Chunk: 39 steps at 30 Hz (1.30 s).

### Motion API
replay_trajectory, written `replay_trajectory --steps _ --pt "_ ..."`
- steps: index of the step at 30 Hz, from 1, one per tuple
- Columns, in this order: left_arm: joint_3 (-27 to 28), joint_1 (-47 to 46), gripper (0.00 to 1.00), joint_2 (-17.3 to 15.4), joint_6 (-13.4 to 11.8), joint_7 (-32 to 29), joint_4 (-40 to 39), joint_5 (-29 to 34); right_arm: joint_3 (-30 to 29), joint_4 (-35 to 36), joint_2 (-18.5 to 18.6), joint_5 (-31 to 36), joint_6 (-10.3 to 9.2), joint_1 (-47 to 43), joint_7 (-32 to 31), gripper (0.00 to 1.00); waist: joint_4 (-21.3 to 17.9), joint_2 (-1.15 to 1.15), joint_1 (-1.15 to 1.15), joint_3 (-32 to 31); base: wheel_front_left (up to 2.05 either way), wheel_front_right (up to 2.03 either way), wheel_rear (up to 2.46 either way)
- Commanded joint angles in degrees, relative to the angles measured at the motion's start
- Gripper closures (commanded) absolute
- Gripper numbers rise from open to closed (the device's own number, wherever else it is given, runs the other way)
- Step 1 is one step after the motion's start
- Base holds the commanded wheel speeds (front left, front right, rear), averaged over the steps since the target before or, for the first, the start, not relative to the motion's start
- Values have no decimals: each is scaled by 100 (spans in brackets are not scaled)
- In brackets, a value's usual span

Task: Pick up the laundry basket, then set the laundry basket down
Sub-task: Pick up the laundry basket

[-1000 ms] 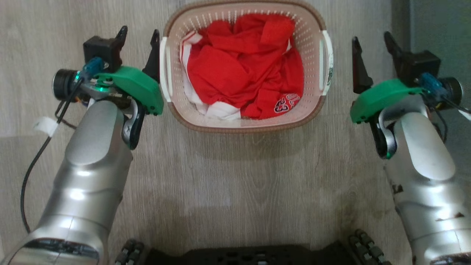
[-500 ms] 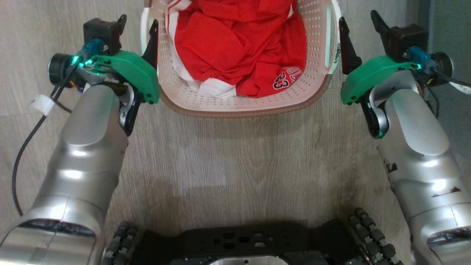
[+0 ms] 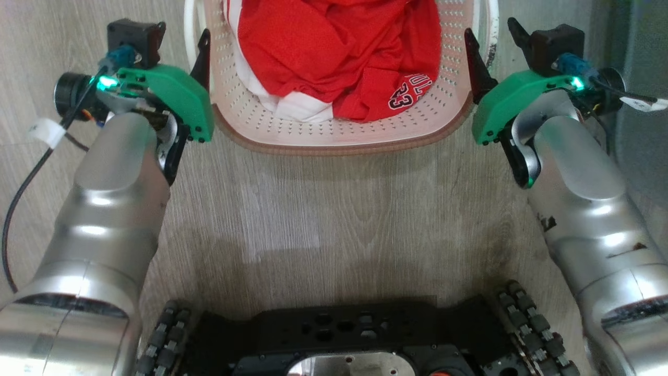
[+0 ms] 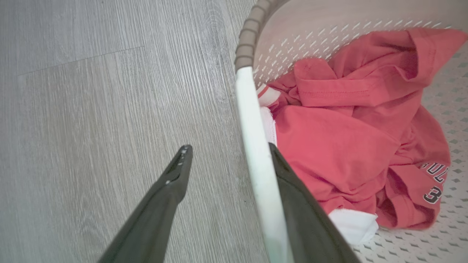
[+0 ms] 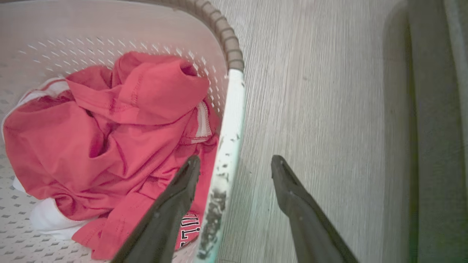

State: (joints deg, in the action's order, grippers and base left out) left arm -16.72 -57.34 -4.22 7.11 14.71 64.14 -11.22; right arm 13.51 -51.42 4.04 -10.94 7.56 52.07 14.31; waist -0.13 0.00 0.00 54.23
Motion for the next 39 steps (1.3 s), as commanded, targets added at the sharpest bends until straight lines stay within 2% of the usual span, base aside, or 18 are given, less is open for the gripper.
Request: replay_trajectory --steps 1,4,5,6,7,23,30,39 --pt "62 31 0 -192 20 29 2 -65 137 -12 -115 -69 -8 -126 69 0 29 0 0 23 0 0 0" --pt "18 -51 0 -149 28 29 120 -119 220 -250 -115 -156 -8 1 69 0 69 0 0 52 0 0 0" --pt "16 -77 0 -130 31 29 192 -168 240 -323 -116 -170 -8 45 69 12 79 0 0 58 0 0 0" --pt "-17 -103 60 -102 33 29 280 -218 268 -403 -116 -214 -8 80 69 66 88 0 0 62 0 0 0" --pt "-72 -119 100 -67 34 29 361 -281 297 -466 -116 -251 -8 116 69 100 91 0 0 64 0 0 0" --pt "-923 -225 100 23 37 -141 633 -1333 612 -1139 -116 -489 -8 297 69 100 134 0 0 -215 0 0 0" --pt "-1219 -167 100 7 37 -550 559 -1855 858 -1476 -116 -681 -8 348 12 100 126 0 0 -596 0 0 0" --pt "-1709 104 100 -214 37 -1231 283 -2734 1377 -1685 -116 -1121 -8 326 -514 100 71 0 0 -1339 0 0 0"
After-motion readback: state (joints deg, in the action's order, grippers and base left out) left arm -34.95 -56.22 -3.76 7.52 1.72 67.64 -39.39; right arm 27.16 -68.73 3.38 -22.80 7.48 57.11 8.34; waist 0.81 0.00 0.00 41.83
